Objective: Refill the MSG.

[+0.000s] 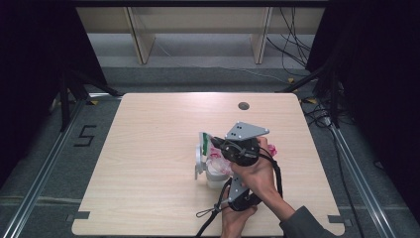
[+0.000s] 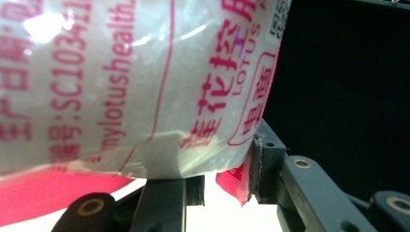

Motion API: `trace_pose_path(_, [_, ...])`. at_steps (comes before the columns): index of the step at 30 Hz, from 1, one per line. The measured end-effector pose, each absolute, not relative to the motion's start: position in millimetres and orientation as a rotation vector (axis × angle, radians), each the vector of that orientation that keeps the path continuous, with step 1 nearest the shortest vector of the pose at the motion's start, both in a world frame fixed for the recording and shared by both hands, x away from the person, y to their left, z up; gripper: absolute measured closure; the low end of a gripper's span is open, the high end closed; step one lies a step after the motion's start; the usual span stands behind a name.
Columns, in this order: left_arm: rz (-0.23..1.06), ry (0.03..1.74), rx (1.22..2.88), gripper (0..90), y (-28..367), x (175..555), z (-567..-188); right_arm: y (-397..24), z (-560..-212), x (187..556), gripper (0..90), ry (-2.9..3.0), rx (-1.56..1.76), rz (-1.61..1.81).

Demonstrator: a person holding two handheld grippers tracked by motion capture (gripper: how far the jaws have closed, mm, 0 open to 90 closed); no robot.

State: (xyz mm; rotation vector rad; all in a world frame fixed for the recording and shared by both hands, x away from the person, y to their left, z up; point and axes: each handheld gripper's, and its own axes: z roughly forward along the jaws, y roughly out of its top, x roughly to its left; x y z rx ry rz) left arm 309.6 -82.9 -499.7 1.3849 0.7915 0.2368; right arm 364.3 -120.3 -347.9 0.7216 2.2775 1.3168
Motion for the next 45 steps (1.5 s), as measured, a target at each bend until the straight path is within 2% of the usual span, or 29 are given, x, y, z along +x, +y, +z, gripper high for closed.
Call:
trace_pose_path(2, [0.235,0.794,1.375,71.2,-83.2,309.3,-499.2,-120.4,-347.9,364.7,89.6,2.277,0.717,1.309])
trace_pose_path(3, [0.281,0.769,1.467,71.2,-76.2,310.9,-499.9,-120.4,-347.7,364.7,89.6,2.277,0.722,1.321])
trace_pose_path(4, [0.282,0.769,1.466,71.2,-75.9,311.0,-499.8,-120.3,-347.4,364.3,89.6,2.271,0.729,1.332])
trace_pose_path(5, [0.242,0.791,1.385,71.2,-82.0,309.6,-499.2,-119.9,-347.8,364.3,89.6,2.257,0.730,1.336])
trace_pose_path(8, [0.287,0.766,1.475,71.2,-75.9,311.4,-500.6,-118.6,-349.1,363.5,89.6,2.265,0.745,1.315])
trace_pose_path(9, [0.237,0.794,1.375,71.2,-83.1,309.5,-499.3,-118.9,-348.6,363.8,89.6,2.271,0.740,1.316])
trace_pose_path(10, [0.280,0.769,1.463,71.2,-76.2,311.2,-500.0,-120.1,-347.6,364.9,89.6,2.280,0.731,1.321])
trace_pose_path(11, [0.287,0.779,1.474,71.2,-75.6,310.5,-499.5,-119.7,-348.2,365.2,89.6,2.257,0.738,1.338])
trace_pose_path(12, [0.252,0.793,1.419,71.2,-79.8,309.0,-499.1,-120.3,-347.8,365.3,89.6,2.267,0.735,1.327])
trace_pose_path(13, [0.273,0.784,1.463,71.2,-76.8,309.6,-499.8,-119.3,-348.8,365.3,89.6,2.277,0.731,1.322])
trace_pose_path(17, [0.289,0.771,1.467,71.2,-75.6,311.1,-500.1,-119.4,-347.7,364.9,89.6,2.261,0.740,1.336])
trace_pose_path(19, [0.242,0.797,1.382,71.2,-82.7,309.8,-500.1,-120.2,-347.9,365.4,89.6,2.263,0.735,1.329])
trace_pose_path(21, [0.291,0.770,1.479,71.2,-75.8,311.7,-501.4,-119.1,-349.8,365.4,89.6,2.274,0.727,1.321])
trace_pose_path(22, [0.292,0.769,1.477,71.2,-75.6,311.4,-501.1,-119.0,-349.9,365.4,89.6,2.266,0.728,1.324])
trace_pose_path(23, [0.244,0.798,1.375,71.2,-83.0,309.5,-499.7,-120.0,-348.7,365.5,89.6,2.278,0.732,1.327])
trace_pose_path(24, [0.286,0.773,1.466,71.2,-76.1,311.2,-500.3,-119.4,-349.1,365.5,89.6,2.254,0.744,1.343])
trace_pose_path(25, [0.261,0.793,1.425,71.2,-79.2,309.4,-499.2,-119.3,-349.3,365.9,89.6,2.251,0.741,1.343])
trace_pose_path(27, [0.295,0.783,1.487,71.2,-74.7,310.6,-499.7,-118.0,-350.2,365.7,89.6,2.265,0.731,1.322])
trace_pose_path(29, [0.286,0.784,1.467,71.2,-75.6,310.1,-499.2,-117.7,-349.2,365.8,89.6,2.266,0.734,1.326])
trace_pose_path(30, [0.255,0.803,1.399,71.2,-80.5,309.1,-498.5,-118.2,-348.4,365.0,89.6,2.276,0.754,1.333])
trace_pose_path(31, [0.292,0.784,1.480,71.2,-74.6,310.5,-499.3,-118.3,-348.6,365.7,89.6,2.265,0.746,1.335])
trace_pose_path(45, [0.288,0.785,1.473,71.2,-74.9,310.5,-499.3,-118.2,-348.7,366.6,89.6,2.264,0.757,1.326])
